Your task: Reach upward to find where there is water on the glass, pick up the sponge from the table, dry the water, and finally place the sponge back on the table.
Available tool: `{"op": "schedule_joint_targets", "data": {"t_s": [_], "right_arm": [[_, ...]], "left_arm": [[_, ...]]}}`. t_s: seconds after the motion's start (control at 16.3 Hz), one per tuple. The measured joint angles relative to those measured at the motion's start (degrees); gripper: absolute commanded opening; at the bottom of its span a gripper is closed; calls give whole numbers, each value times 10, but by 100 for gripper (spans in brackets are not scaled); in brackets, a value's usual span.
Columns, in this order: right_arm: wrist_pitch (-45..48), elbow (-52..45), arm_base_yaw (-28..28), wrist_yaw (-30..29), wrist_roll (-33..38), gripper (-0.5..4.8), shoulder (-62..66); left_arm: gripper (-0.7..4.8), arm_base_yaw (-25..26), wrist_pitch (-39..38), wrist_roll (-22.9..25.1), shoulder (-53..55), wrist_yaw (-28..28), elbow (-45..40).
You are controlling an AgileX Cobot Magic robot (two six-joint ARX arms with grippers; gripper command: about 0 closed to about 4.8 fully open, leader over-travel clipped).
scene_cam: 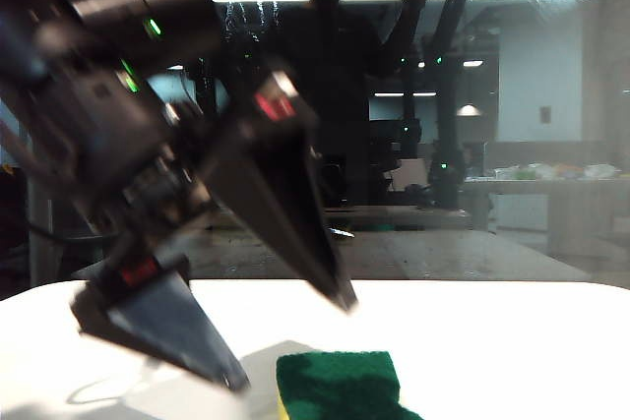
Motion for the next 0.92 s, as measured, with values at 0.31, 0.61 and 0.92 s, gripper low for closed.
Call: {"op": "schedule_joint_targets", "data": {"t_s": [0.31,0.61,0.92], "right_arm": [[0,0,0,0,0,-6,0],[0,0,0,0,0,-6,0],[0,0,0,0,0,-6,0]], "left_arm": [[467,-15,43,-13,64,-2,0],[466,-15,99,-27,66,-21,0],[465,-15,118,-38,97,-38,4]]}}
